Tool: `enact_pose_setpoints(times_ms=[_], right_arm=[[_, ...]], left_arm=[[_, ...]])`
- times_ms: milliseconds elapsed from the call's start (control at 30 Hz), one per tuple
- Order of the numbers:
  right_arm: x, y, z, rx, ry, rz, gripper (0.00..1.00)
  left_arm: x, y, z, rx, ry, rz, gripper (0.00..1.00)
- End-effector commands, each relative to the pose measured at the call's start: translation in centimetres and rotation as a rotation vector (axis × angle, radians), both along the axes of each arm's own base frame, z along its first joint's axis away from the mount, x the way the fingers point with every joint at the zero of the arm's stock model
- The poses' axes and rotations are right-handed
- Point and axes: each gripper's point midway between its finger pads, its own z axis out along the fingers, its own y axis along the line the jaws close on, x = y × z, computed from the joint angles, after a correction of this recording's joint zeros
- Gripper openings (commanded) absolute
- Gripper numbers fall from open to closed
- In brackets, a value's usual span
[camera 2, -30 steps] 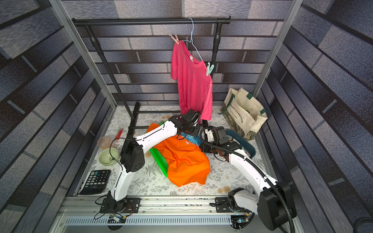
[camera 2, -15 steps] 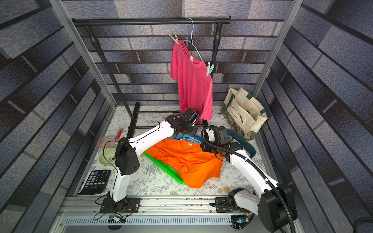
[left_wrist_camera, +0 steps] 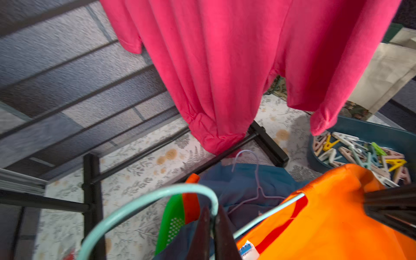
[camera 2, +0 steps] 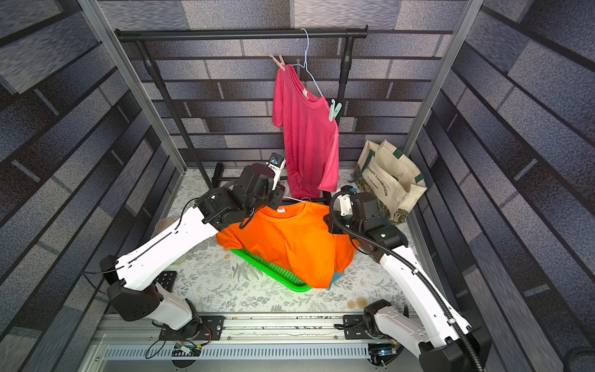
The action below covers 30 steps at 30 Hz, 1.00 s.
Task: Use clothespins to secure the t-shirt on both sides of the hanger
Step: Pick up the hanger from the basket, then pick up the clothespin from the storage box.
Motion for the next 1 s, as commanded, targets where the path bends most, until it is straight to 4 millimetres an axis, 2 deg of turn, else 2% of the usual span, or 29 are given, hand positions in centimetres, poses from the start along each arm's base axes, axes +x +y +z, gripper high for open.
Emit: enact_pose_setpoints(times_ms=[0, 67, 133, 333, 433, 567, 667, 700, 733, 800, 967], right_arm=[[-1.5, 0.0, 3.3, 0.023, -0.037, 0.041, 0.21], [-1.6, -0.4, 4.7, 0.030, -0.062, 0.024, 0.27], [-1.2, -1.9, 4.8, -0.034, -0.068, -0.046, 0.30], [0.3, -7.7, 1.9, -0.302, 0.003, -0.275, 0.33], [0.8, -10.7, 0.2, -0.370, 0.047, -0.392, 0.37], [1.3, -13.8, -3.2, -0.384, 0.150, -0.503, 0.39], [2.0, -15.1, -6.0, -0.335, 0.231, -0.555, 0.40], [2.4, -15.4, -6.7, -0.310, 0.250, -0.570, 0.41], [2.5, -15.6, -8.4, -0.304, 0.290, -0.576, 0.41], [3.1, -16.0, -10.3, -0.290, 0.337, -0.585, 0.41], [3.7, -16.5, -15.0, -0.254, 0.465, -0.598, 0.45]], left_arm=[[0.6, 4.0, 5.4, 0.059, -0.163, 0.092, 0.00], [0.2, 5.0, 7.9, 0.043, -0.210, 0.091, 0.00], [-0.4, 5.5, 10.4, 0.014, -0.261, 0.077, 0.00], [-3.7, 7.4, 19.1, -0.109, -0.412, 0.019, 0.00], [-5.8, 8.9, 23.6, -0.177, -0.503, 0.005, 0.00], [-7.6, 10.5, 27.6, -0.224, -0.588, 0.002, 0.00], [-8.2, 10.2, 28.3, -0.237, -0.591, -0.021, 0.00], [-8.1, 9.9, 28.1, -0.236, -0.583, -0.028, 0.00], [-7.9, 9.5, 27.6, -0.232, -0.571, -0.035, 0.00], [-7.2, 8.5, 26.0, -0.217, -0.535, -0.044, 0.00], [-5.2, 6.5, 20.5, -0.167, -0.438, -0.040, 0.00]])
